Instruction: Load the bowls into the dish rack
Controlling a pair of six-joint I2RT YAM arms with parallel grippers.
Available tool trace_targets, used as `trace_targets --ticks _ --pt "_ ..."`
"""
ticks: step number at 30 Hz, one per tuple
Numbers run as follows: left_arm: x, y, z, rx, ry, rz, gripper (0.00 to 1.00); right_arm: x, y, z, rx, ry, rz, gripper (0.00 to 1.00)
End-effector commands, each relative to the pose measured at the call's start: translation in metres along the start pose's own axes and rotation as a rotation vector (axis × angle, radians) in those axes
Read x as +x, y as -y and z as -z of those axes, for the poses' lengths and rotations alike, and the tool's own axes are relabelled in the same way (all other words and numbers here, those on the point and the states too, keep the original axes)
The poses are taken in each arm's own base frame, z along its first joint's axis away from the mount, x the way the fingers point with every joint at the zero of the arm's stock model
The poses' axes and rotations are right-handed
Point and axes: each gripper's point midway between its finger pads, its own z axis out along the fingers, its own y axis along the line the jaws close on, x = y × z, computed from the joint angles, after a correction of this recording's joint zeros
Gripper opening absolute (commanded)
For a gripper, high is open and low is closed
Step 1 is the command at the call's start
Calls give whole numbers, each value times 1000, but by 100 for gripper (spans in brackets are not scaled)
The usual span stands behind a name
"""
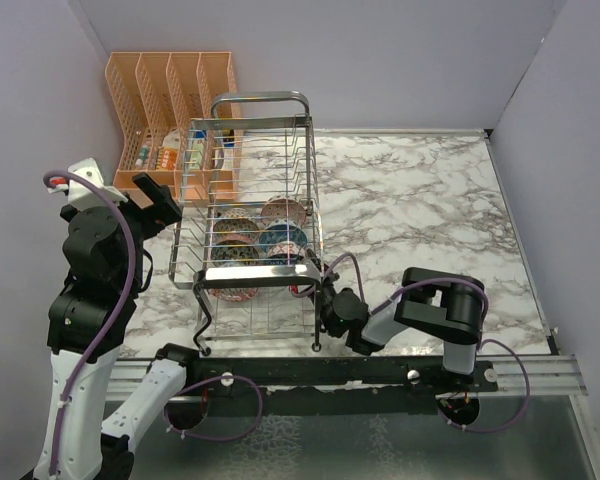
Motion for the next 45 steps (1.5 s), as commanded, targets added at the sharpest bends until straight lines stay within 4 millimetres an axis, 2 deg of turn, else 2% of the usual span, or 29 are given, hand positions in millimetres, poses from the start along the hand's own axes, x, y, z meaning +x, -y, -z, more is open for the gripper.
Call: trace_targets --ticks 1,6,9,14,20,28,30,33,39,45 --pt "-5 0 1 4 28 2 99 -27 11 0 24 83 -117 29" --pt "-5 0 2 4 27 0 99 -31 15 -1 45 90 -138 56" --pt "-6 -1 3 5 30 1 99 -34 12 -3 22 92 -145 60" --pt "-5 -1 3 7 27 0 99 -27 -5 -8 -45 40 -155 63" --pt "-4 0 4 16 29 1 99 -21 11 -11 49 36 -144 63" --pt "-6 0 6 20 36 4 99 -22 4 -13 -50 6 -208 70" --pt "-6 -1 7 18 37 2 99 -16 5 -17 -84 -17 -238 70" --pt "-6 0 7 21 39 3 99 -11 -1 -17 -163 -37 -274 71" --pt "-5 1 5 24 36 2 99 -16 -16 -12 -300 -34 -294 71" --pt "-4 -1 5 19 35 0 99 -1 -31 -9 -353 -105 -274 73"
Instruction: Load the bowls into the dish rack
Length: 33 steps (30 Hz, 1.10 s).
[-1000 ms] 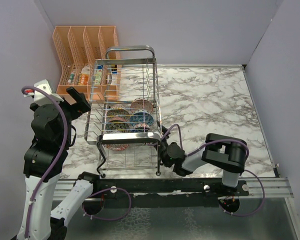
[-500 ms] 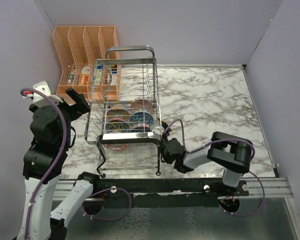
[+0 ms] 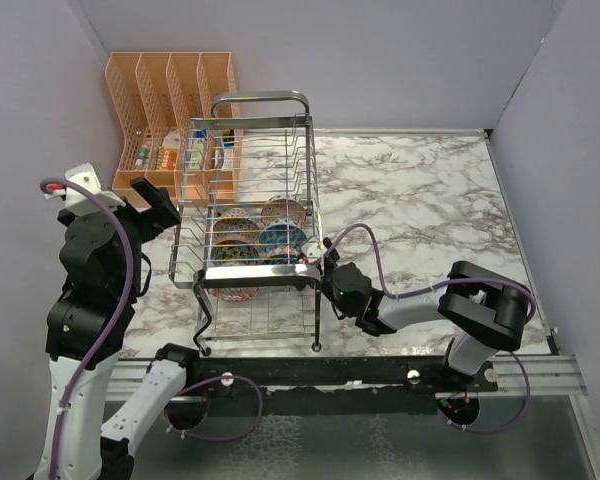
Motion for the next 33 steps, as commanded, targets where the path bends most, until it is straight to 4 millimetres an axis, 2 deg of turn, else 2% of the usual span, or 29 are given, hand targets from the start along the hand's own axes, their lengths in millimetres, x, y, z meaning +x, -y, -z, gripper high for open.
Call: trace_targets --ticks 1,10,21,25,33 --pt "-3 2 0 13 17 -2 99 9 -16 0 -77 -45 -23 75" --pt "0 2 -1 13 12 -5 99 20 -16 8 -132 -113 -84 77" --pt "0 3 -1 16 12 -4 99 17 -29 22 -299 -169 -143 77" --pt "0 3 -1 16 12 -5 99 16 -24 26 -296 -174 -168 77" --pt "-1 3 0 20 15 -4 99 14 2 32 -254 -197 -242 78"
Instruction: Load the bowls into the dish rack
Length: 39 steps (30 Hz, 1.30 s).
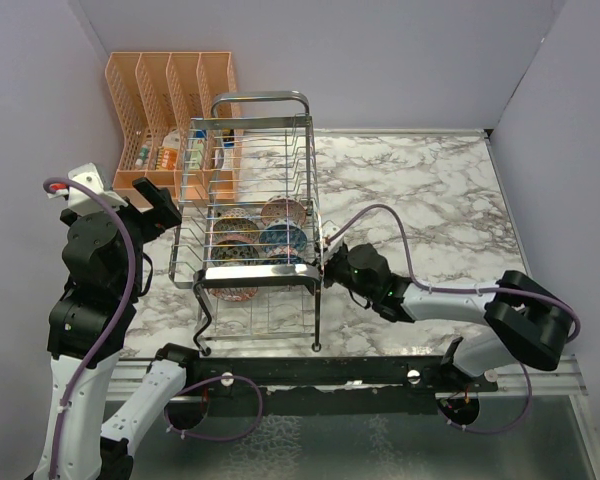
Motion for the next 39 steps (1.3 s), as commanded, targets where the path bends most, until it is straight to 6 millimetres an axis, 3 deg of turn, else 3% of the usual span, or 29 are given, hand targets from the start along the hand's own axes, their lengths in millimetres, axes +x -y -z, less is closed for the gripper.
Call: trace_targets --ticks 1,13,19,23,32,39 --pt "-5 2 2 15 20 -1 99 -1 8 11 -14 -14 -68 78" --pt "-9 0 3 3 34 9 99 -22 21 42 1 3 -186 81" --pt "-9 -1 1 -11 31 10 99 -28 50 56 131 -47 -285 82" --pt "-9 2 -2 -12 18 11 99 -31 71 69 258 -63 -332 100" --pt "-8 3 -6 -23 7 14 99 -35 111 87 372 -79 -451 100" --pt "-11 -1 -3 -38 27 54 99 -30 129 94 386 -78 -523 100"
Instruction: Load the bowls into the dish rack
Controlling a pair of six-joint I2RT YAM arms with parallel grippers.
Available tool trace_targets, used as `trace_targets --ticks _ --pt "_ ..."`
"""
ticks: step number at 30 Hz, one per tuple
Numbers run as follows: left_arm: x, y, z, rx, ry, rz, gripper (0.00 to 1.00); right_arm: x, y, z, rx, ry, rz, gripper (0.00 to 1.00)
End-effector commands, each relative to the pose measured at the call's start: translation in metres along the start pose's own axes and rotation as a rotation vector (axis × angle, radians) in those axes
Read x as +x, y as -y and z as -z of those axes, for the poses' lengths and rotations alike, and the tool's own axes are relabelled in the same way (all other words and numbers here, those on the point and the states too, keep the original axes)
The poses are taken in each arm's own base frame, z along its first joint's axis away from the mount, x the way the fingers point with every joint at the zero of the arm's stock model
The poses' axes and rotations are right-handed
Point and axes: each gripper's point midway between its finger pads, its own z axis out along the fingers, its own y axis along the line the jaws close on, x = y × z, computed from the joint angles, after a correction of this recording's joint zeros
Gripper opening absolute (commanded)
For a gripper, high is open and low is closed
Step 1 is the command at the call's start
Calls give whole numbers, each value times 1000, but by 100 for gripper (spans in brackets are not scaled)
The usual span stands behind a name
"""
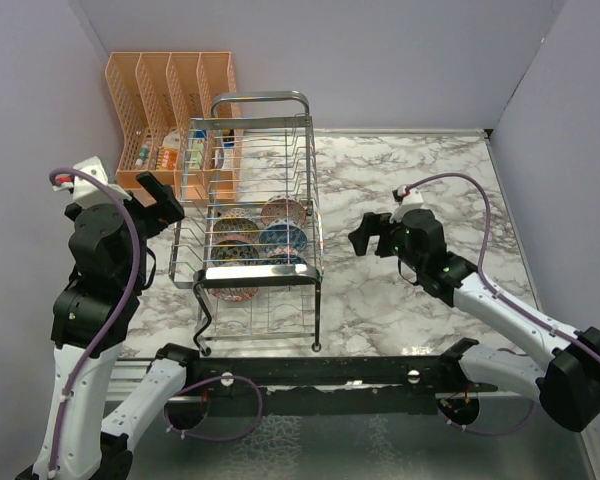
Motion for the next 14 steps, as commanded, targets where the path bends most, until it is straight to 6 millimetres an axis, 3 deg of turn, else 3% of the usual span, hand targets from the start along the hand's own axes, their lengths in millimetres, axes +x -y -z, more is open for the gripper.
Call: trace_targets --ticks 1,14 --pt "-16 -6 8 -29 53 52 99 -7 -1 5 -32 -9 -57 100" --pt "-19 7 6 8 25 87 99 -5 3 7 -39 -18 -73 100"
